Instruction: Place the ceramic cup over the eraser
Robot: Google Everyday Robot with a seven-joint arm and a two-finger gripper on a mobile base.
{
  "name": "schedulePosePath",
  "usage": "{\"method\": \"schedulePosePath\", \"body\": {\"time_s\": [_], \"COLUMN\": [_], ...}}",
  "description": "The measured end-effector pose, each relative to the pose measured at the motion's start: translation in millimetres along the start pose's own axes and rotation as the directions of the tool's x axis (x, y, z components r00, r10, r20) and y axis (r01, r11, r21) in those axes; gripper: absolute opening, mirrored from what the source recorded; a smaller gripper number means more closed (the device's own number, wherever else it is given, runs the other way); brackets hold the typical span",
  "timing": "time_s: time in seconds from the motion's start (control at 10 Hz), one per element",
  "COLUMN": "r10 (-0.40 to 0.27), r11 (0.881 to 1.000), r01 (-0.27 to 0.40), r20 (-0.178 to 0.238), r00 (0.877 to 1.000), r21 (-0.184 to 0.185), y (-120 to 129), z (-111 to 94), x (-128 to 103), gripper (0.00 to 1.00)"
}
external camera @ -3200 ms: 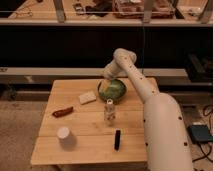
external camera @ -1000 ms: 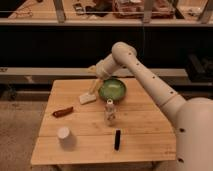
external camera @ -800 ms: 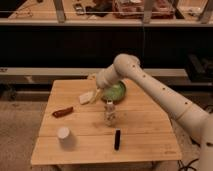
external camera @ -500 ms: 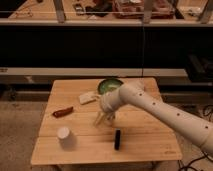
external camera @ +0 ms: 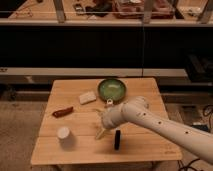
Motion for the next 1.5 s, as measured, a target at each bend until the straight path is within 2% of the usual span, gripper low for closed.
{"method": "schedulePosePath", "body": {"time_s": [0.1, 0.3, 0.5, 0.8, 1.1, 1.5], "r10": [-0.007, -0.029, -0.041, -0.032, -0.006, 0.003], "r11": [1.000, 0.994, 0.987, 0.980, 0.964, 0.948], "r01": [0.007, 0.030, 0.042, 0.036, 0.027, 0.053], "r20": [0.001, 0.010, 0.012, 0.023, 0.081, 0.173], "r00": [1.000, 1.000, 0.999, 0.999, 0.997, 0.985], "r21": [-0.022, -0.105, -0.152, -0.197, -0.263, -0.315], "y": [1.8, 3.5, -2.7, -10.0, -6.2, 1.9], "z": [6.1, 31.8, 47.7, 65.0, 95.3, 122.1], "x": [-3.9, -25.0, -37.4, -42.0, -51.3, -68.5], "gripper": [0.80, 0.80, 0.80, 0.80, 0.80, 0.80]}}
